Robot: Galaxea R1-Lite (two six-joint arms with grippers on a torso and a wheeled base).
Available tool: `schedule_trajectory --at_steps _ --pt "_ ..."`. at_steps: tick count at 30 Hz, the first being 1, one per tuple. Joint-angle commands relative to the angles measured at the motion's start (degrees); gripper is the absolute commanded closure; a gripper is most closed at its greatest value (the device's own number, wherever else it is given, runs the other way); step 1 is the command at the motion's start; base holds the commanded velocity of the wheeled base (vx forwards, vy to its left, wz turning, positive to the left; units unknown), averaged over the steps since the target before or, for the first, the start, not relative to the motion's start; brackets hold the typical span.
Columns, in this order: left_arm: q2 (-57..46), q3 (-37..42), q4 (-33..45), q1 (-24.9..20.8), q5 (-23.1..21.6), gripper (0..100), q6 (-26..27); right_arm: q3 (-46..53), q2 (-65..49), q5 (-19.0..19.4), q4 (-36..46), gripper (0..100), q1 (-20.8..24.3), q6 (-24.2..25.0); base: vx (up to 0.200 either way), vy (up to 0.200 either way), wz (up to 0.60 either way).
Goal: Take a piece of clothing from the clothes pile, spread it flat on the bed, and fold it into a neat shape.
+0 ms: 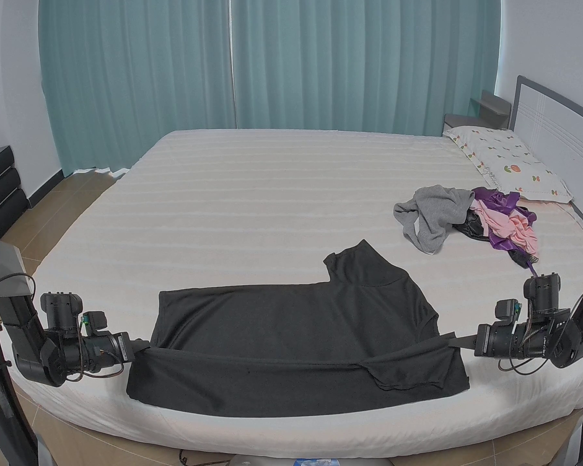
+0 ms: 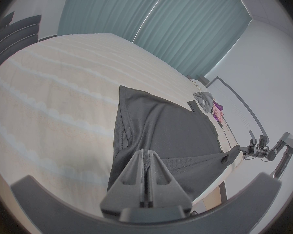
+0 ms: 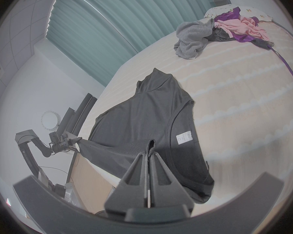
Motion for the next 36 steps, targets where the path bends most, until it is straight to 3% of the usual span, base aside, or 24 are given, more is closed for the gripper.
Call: schedule_trajectory --at_steps 1,20,36 --pt "-1.57 1.59 -0.37 0.02 -0.32 100 -0.02 2.22 -3.11 0.93 -0.07 100 0.02 -0.10 0.000 0.000 0.00" --pt "-8.60 9.59 -1.69 1.16 -0.14 100 0.42 7.76 -10.23 2.33 -0.07 100 -1.73 -0.10 0.000 0.000 0.00" --pt "-11.23 11.35 -1.69 3.62 -0.49 100 -0.37 9.25 -12.61 2.16 0.19 100 -3.67 -0.10 0.000 0.000 0.00"
